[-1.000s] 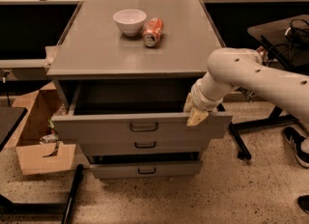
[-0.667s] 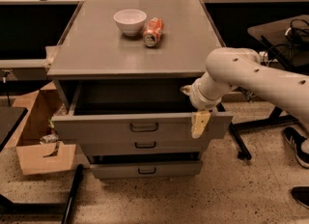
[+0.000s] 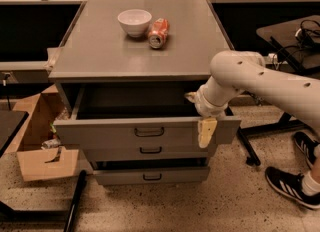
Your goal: Open top drawer
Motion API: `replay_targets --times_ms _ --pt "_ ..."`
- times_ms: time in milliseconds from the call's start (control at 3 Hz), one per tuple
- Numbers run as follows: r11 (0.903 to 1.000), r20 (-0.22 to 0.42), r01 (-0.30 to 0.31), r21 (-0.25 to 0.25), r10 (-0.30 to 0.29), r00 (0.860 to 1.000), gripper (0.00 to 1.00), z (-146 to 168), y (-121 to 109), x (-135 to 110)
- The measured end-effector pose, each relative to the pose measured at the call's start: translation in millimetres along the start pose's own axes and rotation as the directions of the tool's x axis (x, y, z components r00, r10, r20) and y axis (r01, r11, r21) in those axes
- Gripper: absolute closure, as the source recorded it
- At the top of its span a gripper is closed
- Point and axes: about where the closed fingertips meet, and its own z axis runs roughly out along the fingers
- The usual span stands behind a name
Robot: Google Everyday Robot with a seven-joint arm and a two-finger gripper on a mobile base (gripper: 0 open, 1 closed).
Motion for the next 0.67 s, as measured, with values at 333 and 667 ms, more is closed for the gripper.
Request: replay_targets --times_ms 333,667 --pt "0.9957 -0.010 0.020 -0.091 -0.021 1.000 0.00 6 26 -10" --pt "0.9865 -0.016 0.017 -0.163 -0.020 1.000 0.16 10 47 -13"
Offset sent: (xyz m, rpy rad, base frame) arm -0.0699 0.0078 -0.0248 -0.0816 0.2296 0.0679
